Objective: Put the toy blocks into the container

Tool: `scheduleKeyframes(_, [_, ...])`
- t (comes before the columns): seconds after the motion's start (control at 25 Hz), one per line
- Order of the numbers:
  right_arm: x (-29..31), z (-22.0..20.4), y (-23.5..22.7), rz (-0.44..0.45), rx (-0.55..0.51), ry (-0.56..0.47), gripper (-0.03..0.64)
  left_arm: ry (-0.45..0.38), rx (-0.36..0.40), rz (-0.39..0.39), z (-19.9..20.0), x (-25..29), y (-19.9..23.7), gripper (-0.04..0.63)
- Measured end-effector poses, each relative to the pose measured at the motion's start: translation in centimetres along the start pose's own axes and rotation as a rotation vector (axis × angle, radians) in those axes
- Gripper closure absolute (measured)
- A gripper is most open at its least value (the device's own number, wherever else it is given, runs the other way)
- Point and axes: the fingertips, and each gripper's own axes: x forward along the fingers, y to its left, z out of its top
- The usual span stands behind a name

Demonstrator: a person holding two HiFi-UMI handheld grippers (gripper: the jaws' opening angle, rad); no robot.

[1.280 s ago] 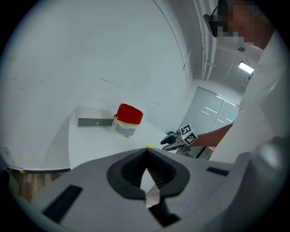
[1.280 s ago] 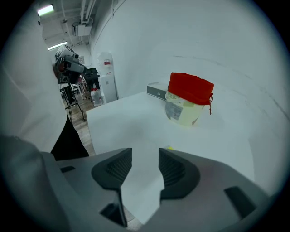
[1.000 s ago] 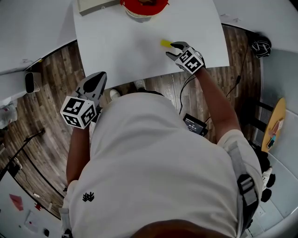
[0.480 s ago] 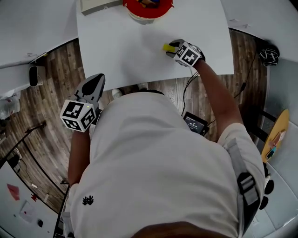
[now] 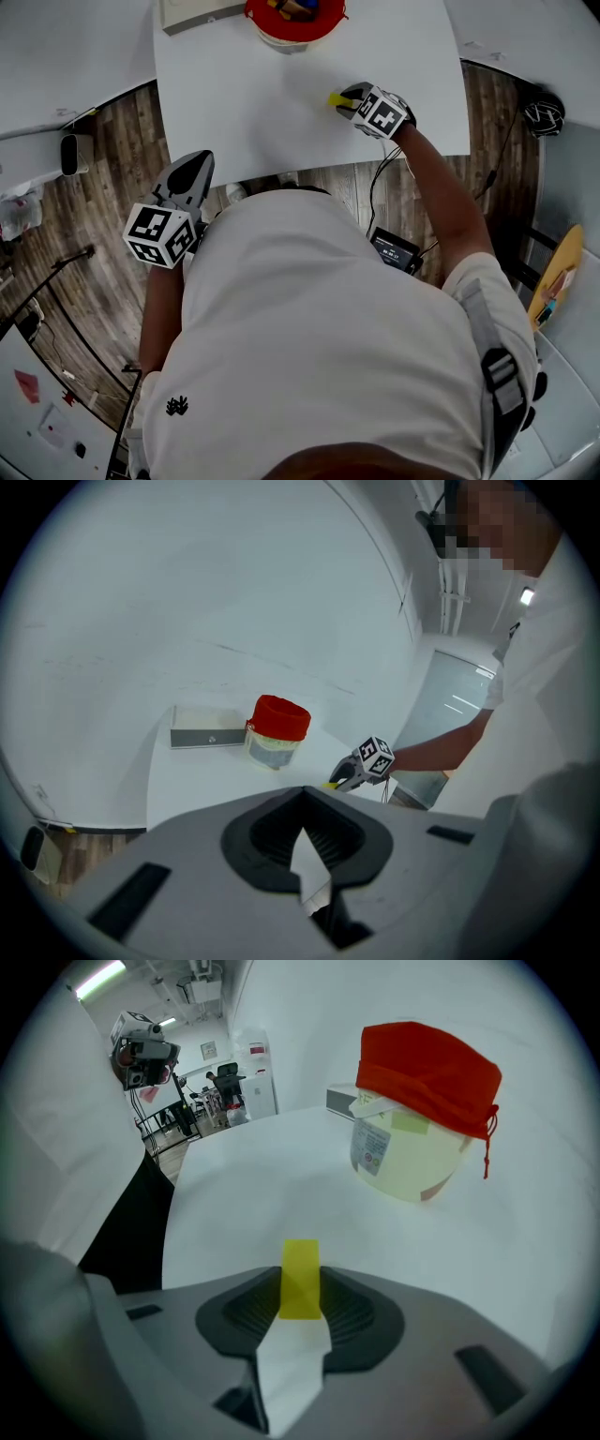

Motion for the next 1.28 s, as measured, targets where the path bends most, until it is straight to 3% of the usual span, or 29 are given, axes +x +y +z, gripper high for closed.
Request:
scheduleKeyframes(0.36, [-6.8, 3.9, -1.8, -0.062, 0.004, -0.026, 0.488, -0.016, 0.017, -0.041, 0.8, 1.2, 0.1, 0.589])
scheduleKeyframes(0.72, [-13.4, 11.8, -5.7, -0.127, 0.016, -0.134, 0.488, -0.042, 0.003, -0.034, 1.0, 0.5, 1.5, 0.589])
scheduleKeyframes(1.0, [-14.0, 17.4, -10.1, -0.152, -0.026, -0.156, 0.488, -0.066, -0.015, -0.01, 0.6, -0.4, 2.5, 0.589])
scheduleKeyframes(1.28, [-11.2, 20.0, -14.9, -0.152, -0.027, -0.104, 0.488, -0.103, -0.055, 0.035, 0.2, -1.5, 4.3, 0.589])
